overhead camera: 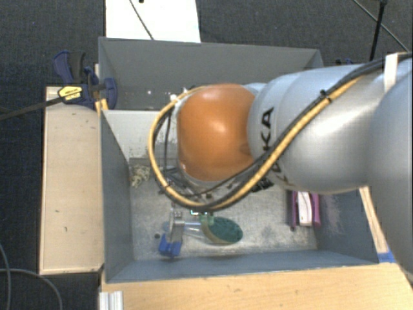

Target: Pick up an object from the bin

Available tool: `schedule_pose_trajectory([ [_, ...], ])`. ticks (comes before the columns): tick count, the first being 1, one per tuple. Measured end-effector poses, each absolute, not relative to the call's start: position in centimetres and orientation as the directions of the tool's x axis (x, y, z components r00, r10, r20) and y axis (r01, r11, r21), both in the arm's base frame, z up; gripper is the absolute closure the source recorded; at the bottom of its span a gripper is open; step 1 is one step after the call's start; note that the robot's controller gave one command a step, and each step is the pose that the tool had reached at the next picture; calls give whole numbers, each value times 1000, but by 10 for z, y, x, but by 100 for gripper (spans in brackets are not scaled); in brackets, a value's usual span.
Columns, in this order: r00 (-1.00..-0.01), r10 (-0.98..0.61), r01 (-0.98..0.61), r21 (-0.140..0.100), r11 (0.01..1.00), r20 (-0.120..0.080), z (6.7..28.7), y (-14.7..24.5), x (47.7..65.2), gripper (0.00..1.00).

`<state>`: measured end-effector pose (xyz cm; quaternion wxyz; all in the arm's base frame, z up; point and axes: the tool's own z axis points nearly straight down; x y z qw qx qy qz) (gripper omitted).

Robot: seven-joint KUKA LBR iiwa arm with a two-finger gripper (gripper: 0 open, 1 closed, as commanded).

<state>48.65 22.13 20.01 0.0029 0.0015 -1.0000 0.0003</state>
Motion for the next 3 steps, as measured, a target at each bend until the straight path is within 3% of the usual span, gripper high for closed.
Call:
schedule_pose_trajectory([
  [1, -1000, -28, -28, -2, 1000, 6, 77, 183, 496, 0],
  [2, -942, -334, -334, 0, 942, -7, 72, 198, 484, 0],
  [3, -944, -329, -329, -1, 944, 1, 73, 197, 482, 100],
])
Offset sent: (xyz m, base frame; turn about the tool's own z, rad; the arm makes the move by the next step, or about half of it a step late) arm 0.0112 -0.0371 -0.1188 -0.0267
